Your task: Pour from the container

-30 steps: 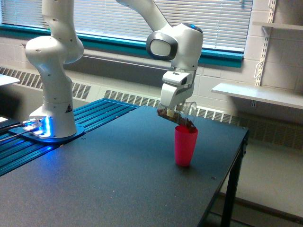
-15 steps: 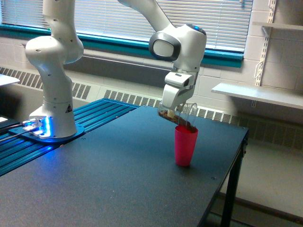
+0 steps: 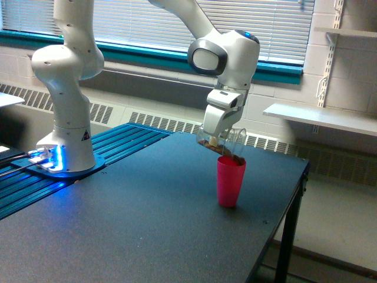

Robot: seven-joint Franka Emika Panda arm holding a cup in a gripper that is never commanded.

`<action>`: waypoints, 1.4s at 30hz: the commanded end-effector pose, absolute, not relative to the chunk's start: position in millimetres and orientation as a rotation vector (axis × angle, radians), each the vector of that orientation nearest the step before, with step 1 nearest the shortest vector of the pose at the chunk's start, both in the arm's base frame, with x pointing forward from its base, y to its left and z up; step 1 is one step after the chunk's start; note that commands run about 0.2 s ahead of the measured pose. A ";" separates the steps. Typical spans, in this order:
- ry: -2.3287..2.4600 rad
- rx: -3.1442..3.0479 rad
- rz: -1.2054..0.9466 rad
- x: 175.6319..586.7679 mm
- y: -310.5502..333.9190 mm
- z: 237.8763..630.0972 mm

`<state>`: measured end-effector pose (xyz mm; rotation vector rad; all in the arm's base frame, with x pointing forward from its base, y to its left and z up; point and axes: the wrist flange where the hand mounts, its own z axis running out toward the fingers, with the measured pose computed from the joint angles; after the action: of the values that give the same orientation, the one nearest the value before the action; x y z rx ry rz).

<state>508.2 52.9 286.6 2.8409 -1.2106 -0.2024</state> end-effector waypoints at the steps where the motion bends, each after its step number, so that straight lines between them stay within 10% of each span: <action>1: -1.192 2.845 -0.223 509.0 54.8 286.2; 42: -1.159 2.856 -0.243 514.5 56.8 291.4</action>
<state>513.3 55.8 289.6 2.8427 -1.1735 -0.2445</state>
